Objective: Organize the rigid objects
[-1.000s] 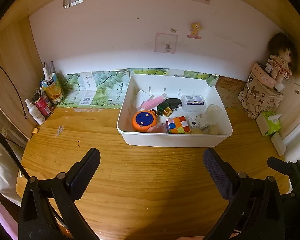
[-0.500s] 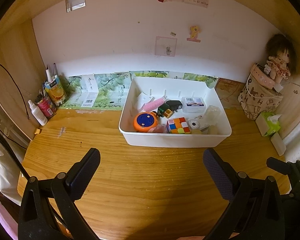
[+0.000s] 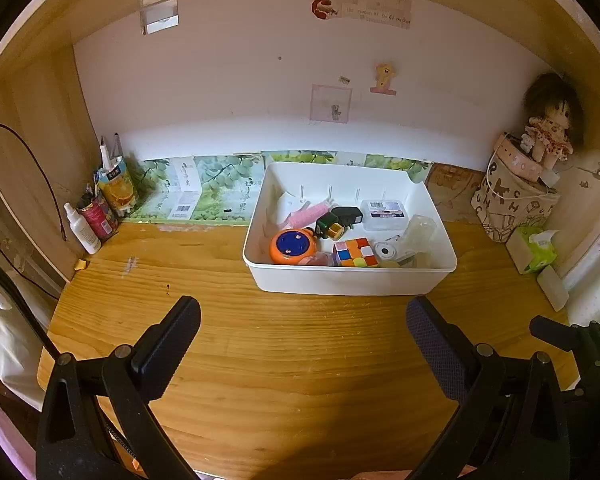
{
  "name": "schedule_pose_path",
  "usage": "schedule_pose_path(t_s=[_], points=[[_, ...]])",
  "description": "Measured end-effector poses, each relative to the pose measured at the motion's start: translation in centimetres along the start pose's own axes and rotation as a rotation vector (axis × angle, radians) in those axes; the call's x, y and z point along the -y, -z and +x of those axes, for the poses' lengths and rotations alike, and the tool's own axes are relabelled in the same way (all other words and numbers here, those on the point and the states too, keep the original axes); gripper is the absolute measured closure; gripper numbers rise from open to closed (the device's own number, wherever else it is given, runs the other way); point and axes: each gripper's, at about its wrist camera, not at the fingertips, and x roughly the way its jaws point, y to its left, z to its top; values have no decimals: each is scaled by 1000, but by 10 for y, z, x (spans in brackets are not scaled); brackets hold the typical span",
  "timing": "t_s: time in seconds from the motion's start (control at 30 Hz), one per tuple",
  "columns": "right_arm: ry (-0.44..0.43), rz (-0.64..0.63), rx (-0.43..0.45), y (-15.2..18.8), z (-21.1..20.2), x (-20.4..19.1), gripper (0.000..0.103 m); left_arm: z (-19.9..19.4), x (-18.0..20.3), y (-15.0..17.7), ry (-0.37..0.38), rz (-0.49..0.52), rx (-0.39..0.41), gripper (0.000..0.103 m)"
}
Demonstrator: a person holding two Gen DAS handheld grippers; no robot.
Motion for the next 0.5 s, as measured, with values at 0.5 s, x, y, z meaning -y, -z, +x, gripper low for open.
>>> schedule_pose_path(t_s=[0.5], points=[[2, -23, 17, 11, -9, -7, 0, -14, -4, 8, 7, -6, 31, 1]])
